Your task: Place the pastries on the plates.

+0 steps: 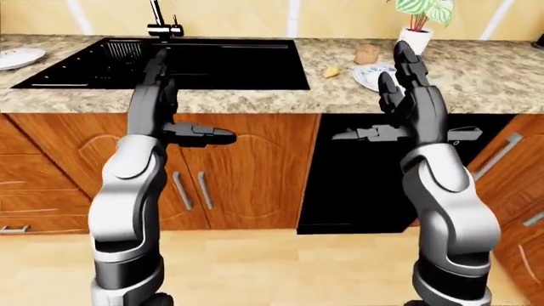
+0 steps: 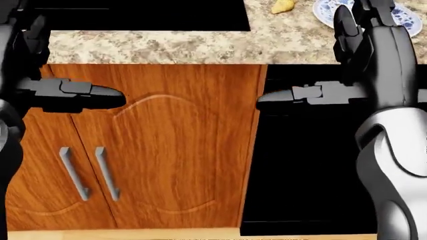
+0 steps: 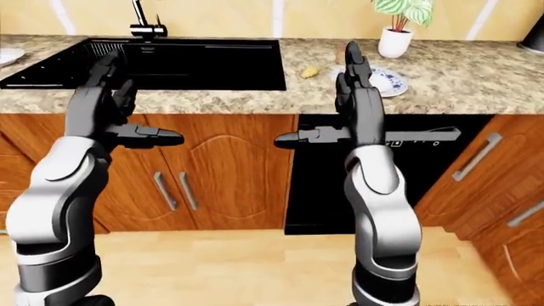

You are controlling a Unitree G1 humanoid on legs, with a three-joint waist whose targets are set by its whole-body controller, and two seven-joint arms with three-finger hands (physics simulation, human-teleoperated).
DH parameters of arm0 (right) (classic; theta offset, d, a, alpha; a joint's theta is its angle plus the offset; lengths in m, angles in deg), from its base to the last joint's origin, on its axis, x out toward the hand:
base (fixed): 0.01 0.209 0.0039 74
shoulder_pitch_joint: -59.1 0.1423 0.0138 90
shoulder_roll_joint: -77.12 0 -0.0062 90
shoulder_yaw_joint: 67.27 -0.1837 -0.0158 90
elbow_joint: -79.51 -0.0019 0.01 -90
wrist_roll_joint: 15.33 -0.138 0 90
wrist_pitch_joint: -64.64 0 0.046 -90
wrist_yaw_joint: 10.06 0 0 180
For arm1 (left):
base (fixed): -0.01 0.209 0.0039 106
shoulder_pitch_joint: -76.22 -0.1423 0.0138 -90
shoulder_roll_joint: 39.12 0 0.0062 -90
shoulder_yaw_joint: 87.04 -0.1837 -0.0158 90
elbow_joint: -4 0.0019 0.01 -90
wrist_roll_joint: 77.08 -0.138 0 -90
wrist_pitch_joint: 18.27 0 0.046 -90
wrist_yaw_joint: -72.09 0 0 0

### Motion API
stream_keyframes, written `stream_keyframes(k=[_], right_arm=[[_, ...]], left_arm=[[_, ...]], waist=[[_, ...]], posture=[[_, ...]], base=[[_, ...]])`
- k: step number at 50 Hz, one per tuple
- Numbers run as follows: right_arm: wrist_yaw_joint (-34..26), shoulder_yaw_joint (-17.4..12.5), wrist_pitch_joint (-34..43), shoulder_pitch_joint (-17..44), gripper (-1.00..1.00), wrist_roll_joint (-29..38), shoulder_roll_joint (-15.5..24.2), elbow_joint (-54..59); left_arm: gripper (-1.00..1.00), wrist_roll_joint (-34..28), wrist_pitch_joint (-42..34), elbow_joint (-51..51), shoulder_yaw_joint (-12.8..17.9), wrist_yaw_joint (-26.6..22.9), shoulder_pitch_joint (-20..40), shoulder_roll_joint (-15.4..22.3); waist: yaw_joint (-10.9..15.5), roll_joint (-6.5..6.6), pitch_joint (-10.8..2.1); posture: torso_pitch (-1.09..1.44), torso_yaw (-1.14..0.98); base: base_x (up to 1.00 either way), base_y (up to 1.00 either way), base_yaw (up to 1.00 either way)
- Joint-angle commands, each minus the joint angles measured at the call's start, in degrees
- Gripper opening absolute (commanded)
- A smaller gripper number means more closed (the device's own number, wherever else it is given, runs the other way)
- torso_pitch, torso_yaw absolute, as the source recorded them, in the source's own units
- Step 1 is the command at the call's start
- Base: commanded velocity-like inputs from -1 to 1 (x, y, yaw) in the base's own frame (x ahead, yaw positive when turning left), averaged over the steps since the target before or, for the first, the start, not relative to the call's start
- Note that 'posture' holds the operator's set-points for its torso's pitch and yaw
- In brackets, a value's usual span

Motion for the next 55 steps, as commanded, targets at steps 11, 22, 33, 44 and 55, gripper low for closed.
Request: stream_keyframes(k=[11,22,33,44,55], right_arm=[[1.1,-0.5,-0.5,3.8,1.00,-0.4,1.2,-2.5],[2.0,-1.1,-1.1,3.4,1.00,-1.1,1.5,-2.9],[2.1,-1.0,-0.6,3.4,1.00,-1.1,1.9,-3.5],[1.9,-1.1,0.0,4.5,1.00,-1.2,2.5,-3.3],[1.9,-1.5,-0.5,3.3,1.00,-1.6,2.3,-4.1]], left_arm=[[1.00,0.2,0.3,-2.1,2.2,-1.9,3.2,3.3],[1.00,-1.5,-0.8,-2.2,2.2,-3.2,4.4,4.0],[1.00,-1.5,0.0,-2.0,2.5,-2.6,3.7,3.8],[1.00,-1.3,0.0,-1.9,2.1,-1.9,3.7,3.5],[1.00,-1.1,-0.4,-2.8,2.6,-1.7,3.2,3.7]], waist=[[0.3,4.56,-1.60],[1.2,4.60,-1.99],[1.4,2.36,-1.06],[1.4,5.40,-0.99],[1.2,0.16,0.04]], posture=[[0.00,0.00],[0.00,0.00],[0.00,0.00],[0.00,0.00],[0.00,0.00]], base=[[0.03,-0.46,0.00],[0.02,-0.39,0.00],[0.12,-0.37,0.00],[0.21,-0.20,0.00],[0.48,-0.09,0.00]])
